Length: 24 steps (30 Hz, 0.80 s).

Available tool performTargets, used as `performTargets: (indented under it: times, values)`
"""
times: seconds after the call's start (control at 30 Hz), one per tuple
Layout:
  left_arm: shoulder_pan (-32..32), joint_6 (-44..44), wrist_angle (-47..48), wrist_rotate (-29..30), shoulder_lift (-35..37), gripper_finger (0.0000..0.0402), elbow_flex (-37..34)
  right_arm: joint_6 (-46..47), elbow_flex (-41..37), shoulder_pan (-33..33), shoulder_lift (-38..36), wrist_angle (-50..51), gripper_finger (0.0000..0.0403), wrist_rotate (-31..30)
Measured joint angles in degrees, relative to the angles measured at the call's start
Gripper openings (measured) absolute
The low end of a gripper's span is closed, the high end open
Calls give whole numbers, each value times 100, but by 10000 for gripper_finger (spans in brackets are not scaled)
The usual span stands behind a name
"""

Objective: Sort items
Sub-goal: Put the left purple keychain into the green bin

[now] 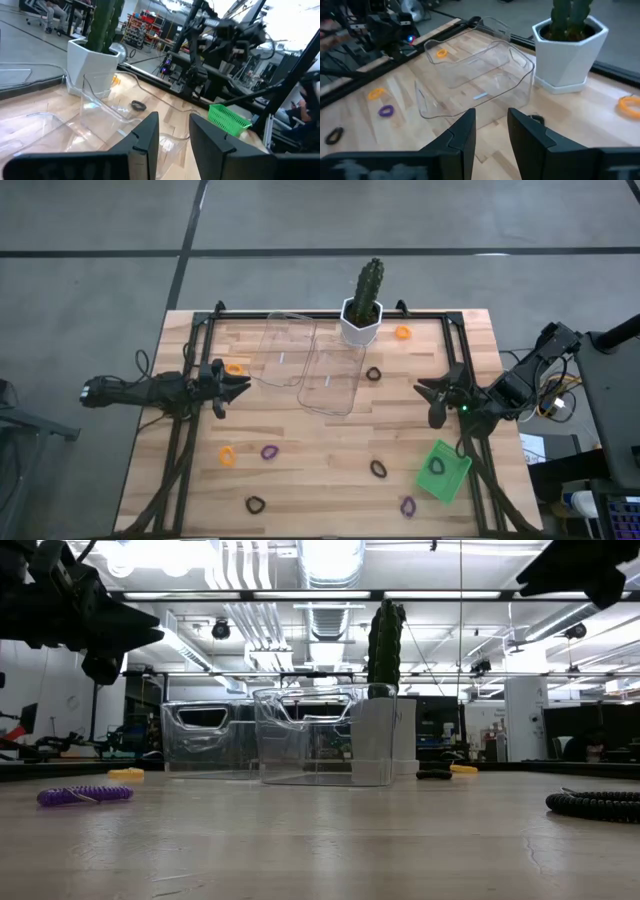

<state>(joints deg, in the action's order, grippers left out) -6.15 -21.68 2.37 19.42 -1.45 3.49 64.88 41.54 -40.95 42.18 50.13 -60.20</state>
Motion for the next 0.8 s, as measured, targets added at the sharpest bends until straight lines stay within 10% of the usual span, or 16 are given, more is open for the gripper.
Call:
performTargets:
  times: [0.47, 0.8]
  values:
    - [1, -575, -538, 68, -159, 101, 147, -2206, -2332, 0, -1726, -4103, 107, 649]
    - [-58, 418, -151, -531, -2091, 101, 2111, -3379, -3476, 0, -2607, -6397, 107, 670]
